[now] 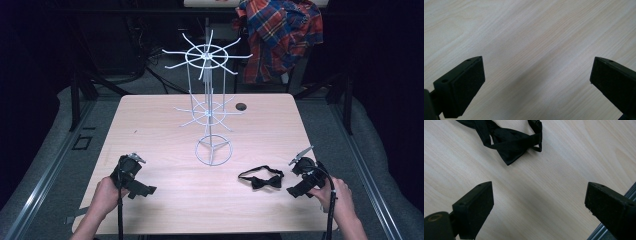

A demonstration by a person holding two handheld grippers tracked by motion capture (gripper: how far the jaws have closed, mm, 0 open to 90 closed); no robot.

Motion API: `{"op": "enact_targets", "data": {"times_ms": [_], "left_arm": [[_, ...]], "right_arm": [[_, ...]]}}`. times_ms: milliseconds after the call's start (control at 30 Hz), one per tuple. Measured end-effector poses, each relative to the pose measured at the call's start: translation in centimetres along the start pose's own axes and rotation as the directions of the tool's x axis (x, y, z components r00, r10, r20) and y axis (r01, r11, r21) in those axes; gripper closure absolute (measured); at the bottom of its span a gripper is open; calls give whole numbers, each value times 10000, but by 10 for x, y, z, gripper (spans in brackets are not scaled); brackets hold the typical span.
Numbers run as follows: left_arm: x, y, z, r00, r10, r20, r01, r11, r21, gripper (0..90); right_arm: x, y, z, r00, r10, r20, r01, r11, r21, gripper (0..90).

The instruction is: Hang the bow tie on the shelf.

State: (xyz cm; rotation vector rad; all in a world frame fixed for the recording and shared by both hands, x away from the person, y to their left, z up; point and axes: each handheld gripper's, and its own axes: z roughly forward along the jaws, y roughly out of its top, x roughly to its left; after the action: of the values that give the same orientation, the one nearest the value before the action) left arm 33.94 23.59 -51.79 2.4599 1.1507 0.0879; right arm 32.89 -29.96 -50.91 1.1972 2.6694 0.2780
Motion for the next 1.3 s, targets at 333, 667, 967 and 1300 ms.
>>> {"op": "enact_targets", "data": {"times_ms": [333,667,967,1300], "left_arm": [[-1,1,0,10000,77,-14,-77,9999,-84,0],[-2,-1,-2,10000,42,21,-41,9997,-234,0],[-2,-1,-2,9999,13,114,-9,9993,-364,0],[-2,0,-1,9999,40,142,-35,9993,-366,0]], "right_arm": [[2,1,-4,9999,-72,-144,68,9995,-296,80],[14,14,-12,9978,-662,-25,656,9926,-1023,84],[27,26,-7,9939,-1105,16,1099,9867,-1195,60],[46,42,-2,9860,-1650,-226,1606,9778,-1343,0]]}}
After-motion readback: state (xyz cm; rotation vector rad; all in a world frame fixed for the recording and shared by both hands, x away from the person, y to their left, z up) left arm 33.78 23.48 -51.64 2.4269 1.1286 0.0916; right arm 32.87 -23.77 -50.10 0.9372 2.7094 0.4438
